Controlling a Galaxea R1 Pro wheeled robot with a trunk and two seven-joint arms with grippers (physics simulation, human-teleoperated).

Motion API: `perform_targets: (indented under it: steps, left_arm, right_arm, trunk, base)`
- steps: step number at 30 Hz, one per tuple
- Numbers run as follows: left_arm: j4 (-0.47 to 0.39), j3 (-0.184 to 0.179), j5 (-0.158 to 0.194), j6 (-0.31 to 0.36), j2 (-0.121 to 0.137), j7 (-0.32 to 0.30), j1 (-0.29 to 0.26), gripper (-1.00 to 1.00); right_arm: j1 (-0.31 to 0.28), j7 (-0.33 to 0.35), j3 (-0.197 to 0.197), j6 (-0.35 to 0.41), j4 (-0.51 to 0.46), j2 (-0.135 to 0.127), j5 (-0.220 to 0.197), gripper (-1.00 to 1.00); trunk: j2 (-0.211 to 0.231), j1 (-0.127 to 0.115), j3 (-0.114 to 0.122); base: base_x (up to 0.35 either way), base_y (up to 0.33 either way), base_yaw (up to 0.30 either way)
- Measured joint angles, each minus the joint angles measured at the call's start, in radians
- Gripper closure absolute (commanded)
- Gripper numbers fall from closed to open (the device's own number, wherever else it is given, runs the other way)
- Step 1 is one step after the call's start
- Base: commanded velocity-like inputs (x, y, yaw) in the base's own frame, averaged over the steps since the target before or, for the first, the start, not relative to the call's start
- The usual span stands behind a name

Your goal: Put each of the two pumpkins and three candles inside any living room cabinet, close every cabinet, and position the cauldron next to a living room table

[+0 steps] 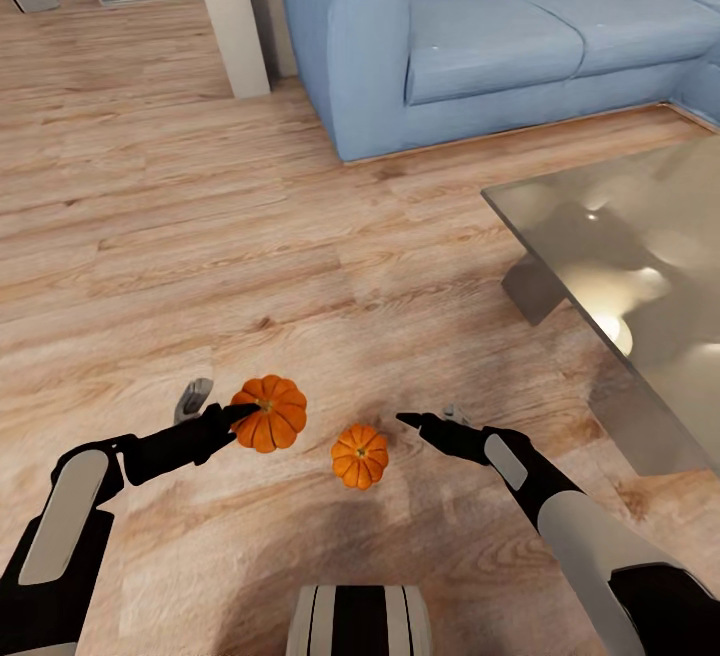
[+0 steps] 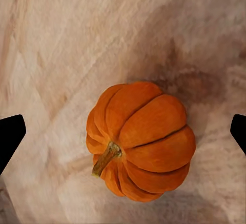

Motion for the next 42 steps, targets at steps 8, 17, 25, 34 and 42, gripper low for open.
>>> perform_targets:
  steps: [8, 17, 25, 34, 42]
  left_arm:
    - [0.000, 0.000, 0.004, -0.001, 0.000, 0.000, 0.000, 1.00]
    - [-0.006, 0.015, -0.004, -0.001, 0.009, -0.025, 0.012, 1.00]
    - [-0.011, 0.046, 0.080, 0.002, 0.025, -0.036, 0.005, 1.00]
    - [-0.005, 0.047, 0.094, 0.005, 0.030, -0.040, -0.008, 1.00]
    - [-0.008, 0.039, 0.078, 0.004, 0.031, -0.038, 0.002, 1.00]
  right_arm:
    - [0.000, 0.000, 0.000, 0.000, 0.000, 0.000, 0.000, -1.00]
    - [0.010, -0.006, 0.005, 0.007, -0.001, -0.002, -0.003, -1.00]
    - [0.012, 0.146, 0.043, 0.009, 0.008, -0.003, 0.071, -1.00]
    - [0.012, 0.219, 0.044, 0.008, 0.008, -0.004, 0.078, -1.00]
    - [0.012, 0.216, 0.045, 0.005, 0.008, -0.003, 0.080, -1.00]
  trunk:
    - [0.000, 0.000, 0.000]
    - [0.000, 0.000, 0.000]
    - [-0.002, 0.003, -0.027]
    - [-0.003, 0.005, -0.043]
    - [-0.003, 0.005, -0.043]
  base:
    - [0.000, 0.000, 0.000]
    - [0.032, 0.000, 0.000]
    - [0.004, 0.000, 0.000]
    - [0.013, 0.000, 0.000]
    - [0.262, 0.004, 0.000]
